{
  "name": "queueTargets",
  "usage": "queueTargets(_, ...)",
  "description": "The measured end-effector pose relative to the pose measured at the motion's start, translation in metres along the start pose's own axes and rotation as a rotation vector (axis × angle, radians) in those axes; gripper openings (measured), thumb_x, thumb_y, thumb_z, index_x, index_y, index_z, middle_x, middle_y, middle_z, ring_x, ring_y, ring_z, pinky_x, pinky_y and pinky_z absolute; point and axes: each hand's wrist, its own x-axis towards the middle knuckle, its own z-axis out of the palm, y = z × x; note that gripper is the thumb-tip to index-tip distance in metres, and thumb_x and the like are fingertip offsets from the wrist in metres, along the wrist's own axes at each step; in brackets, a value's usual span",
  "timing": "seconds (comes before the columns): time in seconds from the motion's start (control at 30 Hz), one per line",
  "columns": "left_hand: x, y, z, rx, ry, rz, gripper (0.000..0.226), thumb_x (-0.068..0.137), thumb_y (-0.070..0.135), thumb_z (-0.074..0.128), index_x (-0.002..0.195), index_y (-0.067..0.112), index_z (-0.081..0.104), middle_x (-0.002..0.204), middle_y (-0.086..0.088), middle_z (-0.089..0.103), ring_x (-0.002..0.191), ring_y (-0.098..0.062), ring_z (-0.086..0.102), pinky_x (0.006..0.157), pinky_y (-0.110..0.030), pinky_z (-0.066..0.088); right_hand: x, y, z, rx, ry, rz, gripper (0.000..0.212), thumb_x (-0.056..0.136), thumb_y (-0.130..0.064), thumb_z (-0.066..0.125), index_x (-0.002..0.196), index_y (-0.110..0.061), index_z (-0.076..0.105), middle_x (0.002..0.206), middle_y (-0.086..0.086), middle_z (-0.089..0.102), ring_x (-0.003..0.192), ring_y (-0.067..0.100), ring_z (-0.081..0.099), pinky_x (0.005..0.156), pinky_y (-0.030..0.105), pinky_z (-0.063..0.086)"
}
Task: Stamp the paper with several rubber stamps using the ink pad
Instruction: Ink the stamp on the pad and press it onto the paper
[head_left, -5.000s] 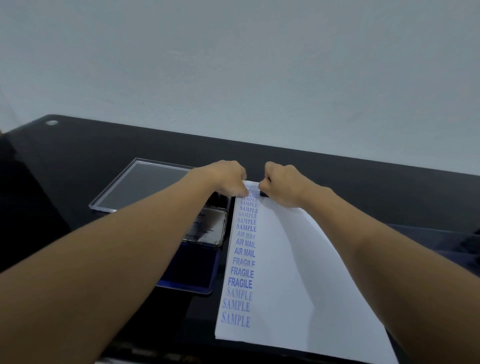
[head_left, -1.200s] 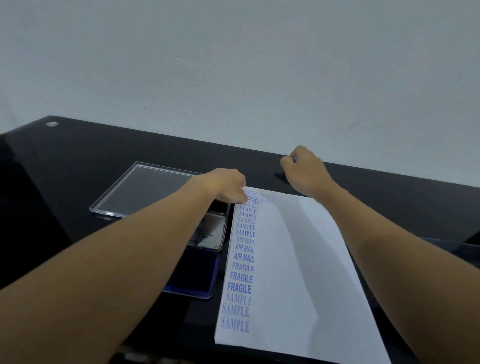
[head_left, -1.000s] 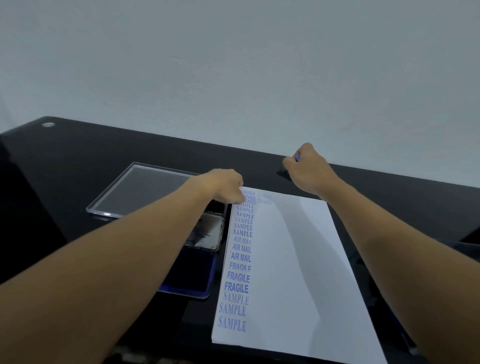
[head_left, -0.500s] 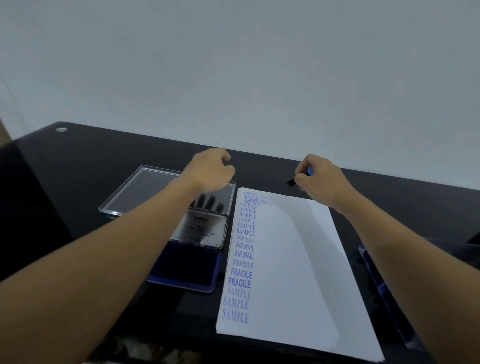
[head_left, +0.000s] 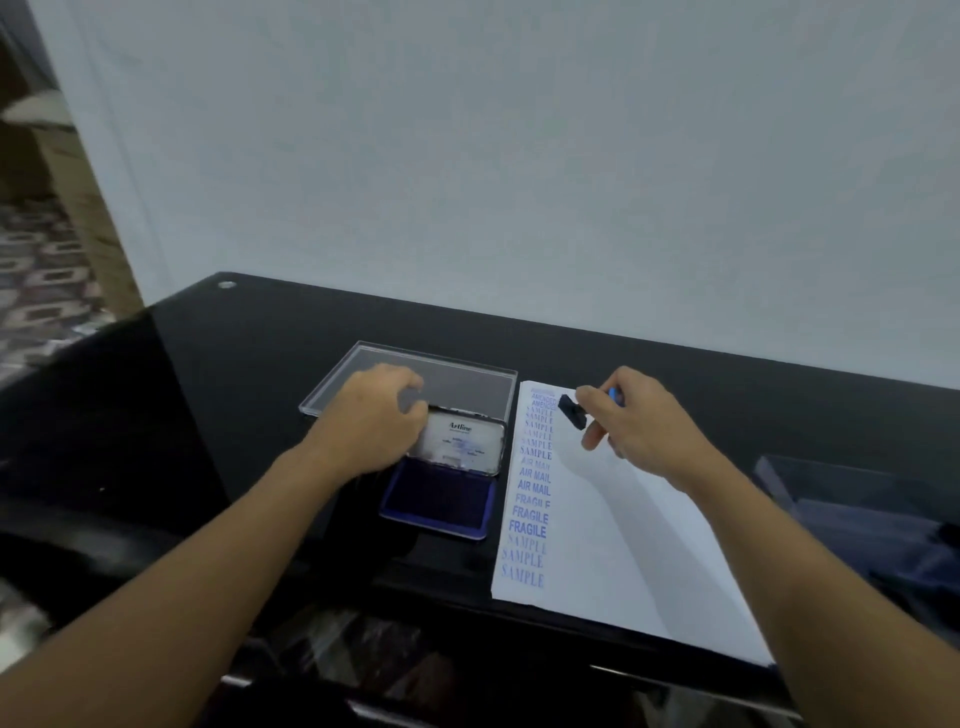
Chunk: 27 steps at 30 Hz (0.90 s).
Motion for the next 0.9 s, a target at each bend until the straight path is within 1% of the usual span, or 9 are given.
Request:
queueTargets(0.07,-0.013,-0.006,-0.002,-0.003,0.016,-0.013,0.035,0.097,0.024,0.056,0.130,0.014,0.061,0.139,-0.001,0.056,0.130,-0.018,0.048,0.108,-0.028,0.033,-0.010,-0.008,0.009,-0.003,-0.019,-0.030,0.036,0.098,-0.039,0.053,0.092,-0.004,0.049,0.066,-0.001,0.074,0.056,0.014,0.049,0.060,0.033,0.045)
queueTargets(0.17,-0.029,-0.013,0.000,-0.014,0.034,-0.043,0.034,0.096,0.024,0.057,0.128,0.015,0.062,0.140,0.000,0.057,0.130,-0.018,0.048,0.106,-0.030,0.037,-0.022,-0.020,0.020,-0.023,-0.051,-0.080,0.037,0.097,-0.041,0.055,0.083,-0.008,0.044,0.061,-0.001,0.072,0.051,0.010,0.047,0.058,0.030,0.044)
queueTargets(0.27,-0.044,-0.023,0.002,0.051,0.027,-0.058,0.035,0.097,0.026,0.055,0.131,0.018,0.061,0.146,0.004,0.051,0.135,-0.018,0.043,0.114,-0.038,0.034,-0.030,-0.033,0.029,-0.046,-0.094,-0.121,0.038,0.095,-0.042,0.057,0.080,-0.009,0.045,0.059,0.000,0.071,0.044,0.002,0.047,0.056,0.026,0.043)
queueTargets(0.37,-0.054,-0.034,0.006,0.094,-0.012,-0.100,0.040,0.100,0.030,0.051,0.139,0.023,0.055,0.158,0.005,0.038,0.146,-0.017,0.030,0.121,-0.051,0.020,-0.035,-0.044,0.042,-0.097,-0.117,-0.162,0.033,0.095,-0.038,0.056,0.077,-0.011,0.047,0.062,0.002,0.070,0.054,0.003,0.054,0.056,0.024,0.041)
queueTargets(0.43,-0.059,-0.040,0.010,0.102,-0.035,-0.135,0.042,0.102,0.031,0.047,0.143,0.024,0.052,0.161,0.005,0.032,0.149,-0.018,0.025,0.120,-0.055,0.014,-0.037,-0.050,0.051,-0.134,-0.128,-0.172,0.024,0.095,-0.030,0.054,0.079,-0.013,0.048,0.074,0.003,0.067,0.066,0.013,0.055,0.059,0.028,0.042)
queueTargets(0.6,-0.068,-0.050,0.021,0.152,-0.017,-0.135,0.046,0.103,0.036,0.041,0.148,0.028,0.047,0.162,0.005,0.030,0.152,-0.019,0.019,0.123,-0.048,0.011,-0.040,-0.067,0.073,-0.176,-0.198,-0.194,0.015,0.090,-0.024,0.056,0.082,-0.013,0.051,0.085,0.003,0.065,0.073,0.018,0.059,0.060,0.029,0.044)
queueTargets(0.73,-0.073,-0.050,0.024,0.162,0.038,-0.129,0.045,0.102,0.038,0.040,0.146,0.030,0.047,0.161,0.008,0.033,0.151,-0.016,0.020,0.124,-0.045,0.011,-0.041,-0.078,0.079,-0.208,-0.228,-0.212,0.016,0.086,-0.023,0.064,0.083,-0.009,0.056,0.075,0.001,0.060,0.065,0.016,0.053,0.055,0.027,0.041)
queueTargets(0.83,-0.075,-0.051,0.024,0.171,0.053,-0.128,0.045,0.102,0.038,0.040,0.145,0.031,0.048,0.160,0.009,0.034,0.150,-0.015,0.021,0.124,-0.044,0.011,-0.042,-0.083,0.081,-0.348,-0.283,-0.241,0.016,0.092,-0.025,0.055,0.085,-0.011,0.053,0.084,0.004,0.061,0.076,0.020,0.058,0.063,0.032,0.045)
queueTargets(0.9,-0.074,-0.050,0.024,0.177,0.061,-0.124,0.044,0.102,0.038,0.040,0.145,0.031,0.048,0.159,0.009,0.035,0.150,-0.015,0.022,0.123,-0.044,0.011,-0.042,-0.083,0.084,-0.402,-0.305,-0.252,0.018,0.094,-0.025,0.051,0.079,-0.017,0.045,0.084,0.002,0.058,0.075,0.019,0.055,0.060,0.031,0.043)
